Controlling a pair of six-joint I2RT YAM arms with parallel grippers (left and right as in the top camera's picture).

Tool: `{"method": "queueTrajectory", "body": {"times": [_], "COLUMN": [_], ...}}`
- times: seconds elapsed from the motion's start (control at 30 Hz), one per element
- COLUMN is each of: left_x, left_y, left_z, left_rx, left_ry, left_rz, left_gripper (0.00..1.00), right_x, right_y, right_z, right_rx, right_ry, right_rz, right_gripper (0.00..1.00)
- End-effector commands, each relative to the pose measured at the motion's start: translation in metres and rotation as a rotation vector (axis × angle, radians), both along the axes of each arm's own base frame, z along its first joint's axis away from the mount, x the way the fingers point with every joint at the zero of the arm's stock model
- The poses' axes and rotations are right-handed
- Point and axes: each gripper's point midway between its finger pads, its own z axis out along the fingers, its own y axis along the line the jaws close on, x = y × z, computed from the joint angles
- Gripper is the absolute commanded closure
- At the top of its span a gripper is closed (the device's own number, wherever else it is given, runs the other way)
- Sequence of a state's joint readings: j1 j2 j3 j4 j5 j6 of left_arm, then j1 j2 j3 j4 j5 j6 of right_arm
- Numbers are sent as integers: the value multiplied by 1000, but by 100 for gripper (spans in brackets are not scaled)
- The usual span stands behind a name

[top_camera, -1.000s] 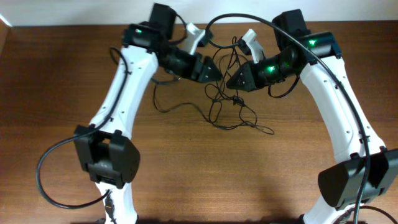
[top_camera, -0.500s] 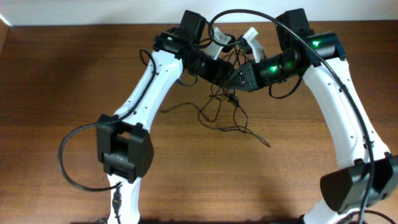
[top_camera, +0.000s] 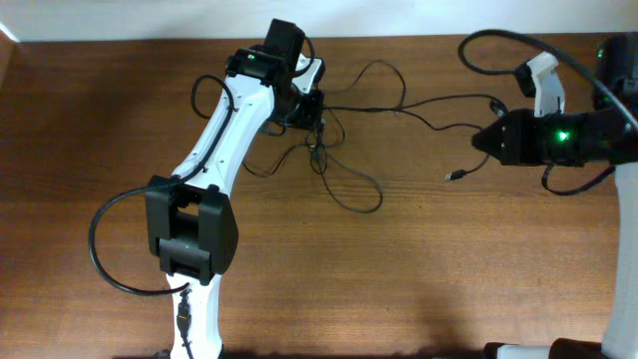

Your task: Untangle cables

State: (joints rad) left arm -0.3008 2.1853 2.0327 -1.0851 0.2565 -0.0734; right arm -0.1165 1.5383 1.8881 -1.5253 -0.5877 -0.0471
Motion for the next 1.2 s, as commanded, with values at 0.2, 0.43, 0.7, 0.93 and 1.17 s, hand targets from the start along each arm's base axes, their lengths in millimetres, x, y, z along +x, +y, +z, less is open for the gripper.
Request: {"method": "queueTrajectory", "body": {"times": [0.2,0.43,0.7,0.93,1.17], "left_x": [25,26,27,21,-12], "left_y": [90,71,136,124,115], "left_z": [-10,20,200,201,179], "left_rx": [172,2,-31,-96,-58], "left_ry": [-23,-69,-397,-373,-240], "left_rz": [184,12,142,107,18], "left_gripper": [66,68,53,34,9], "right_x": [-20,-29,4,4,54], "right_y": [-114,11,157,137,-1], "right_z": [53,123,162,125,48], "right_rx": [-416,68,217,53,-341], "right_ry": [-81,-309,-458,-308,-72], "right_rz": [-675,-77,236,153,-296], "right_gripper": [96,96,96,1,1]}}
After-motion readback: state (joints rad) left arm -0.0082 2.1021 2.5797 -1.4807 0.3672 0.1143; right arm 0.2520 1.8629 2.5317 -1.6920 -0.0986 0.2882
